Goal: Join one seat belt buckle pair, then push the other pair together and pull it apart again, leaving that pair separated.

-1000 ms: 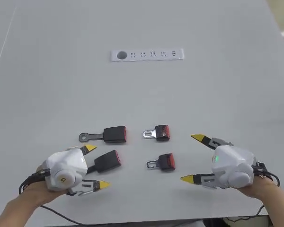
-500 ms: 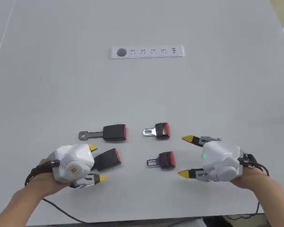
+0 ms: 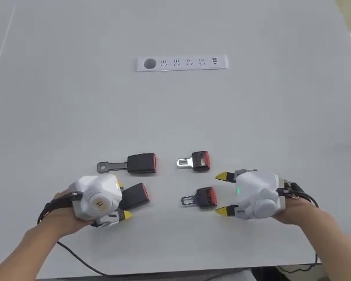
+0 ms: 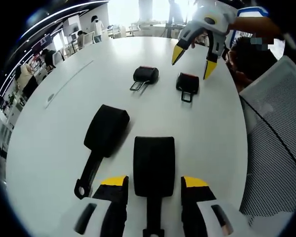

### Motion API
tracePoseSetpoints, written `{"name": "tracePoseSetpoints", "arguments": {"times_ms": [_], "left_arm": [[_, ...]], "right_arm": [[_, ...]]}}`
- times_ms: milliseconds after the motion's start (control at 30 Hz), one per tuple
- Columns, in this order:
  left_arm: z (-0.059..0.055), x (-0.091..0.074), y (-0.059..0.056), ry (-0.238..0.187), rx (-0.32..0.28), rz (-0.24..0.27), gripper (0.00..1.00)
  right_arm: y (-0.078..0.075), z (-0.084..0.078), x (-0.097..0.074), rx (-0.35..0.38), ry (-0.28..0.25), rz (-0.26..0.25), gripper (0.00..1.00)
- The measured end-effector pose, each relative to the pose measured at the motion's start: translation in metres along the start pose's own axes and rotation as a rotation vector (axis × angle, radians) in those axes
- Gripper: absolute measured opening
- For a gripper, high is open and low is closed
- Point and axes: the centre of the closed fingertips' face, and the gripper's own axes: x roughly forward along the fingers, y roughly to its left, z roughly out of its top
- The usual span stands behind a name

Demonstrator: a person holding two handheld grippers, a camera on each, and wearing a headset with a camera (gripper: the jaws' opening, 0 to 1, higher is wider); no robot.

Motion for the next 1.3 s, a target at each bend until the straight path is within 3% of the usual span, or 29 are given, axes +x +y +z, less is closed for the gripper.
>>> {"name": "tracePoseSetpoints", "arguments": {"times_ms": [467, 867, 1300], "left_arm": [[0.001, 0.005, -0.001, 0.021, 0.027, -0.011, 0.34], [0.001, 0.004, -0.003, 0.027, 0.065, -0.032, 0.34], [-0.002, 0.006, -0.005, 0.054, 0.173, -0.086, 0.33]], "right_arm": [[0.007, 0.000, 0.017, -0.007, 0.020, 0.072, 0.36], [0.007, -0.001, 0.018, 0.007, 0.022, 0.067, 0.32], [0.010, 0.006, 0.011, 0.074, 0.015, 0.043, 0.31]]}}
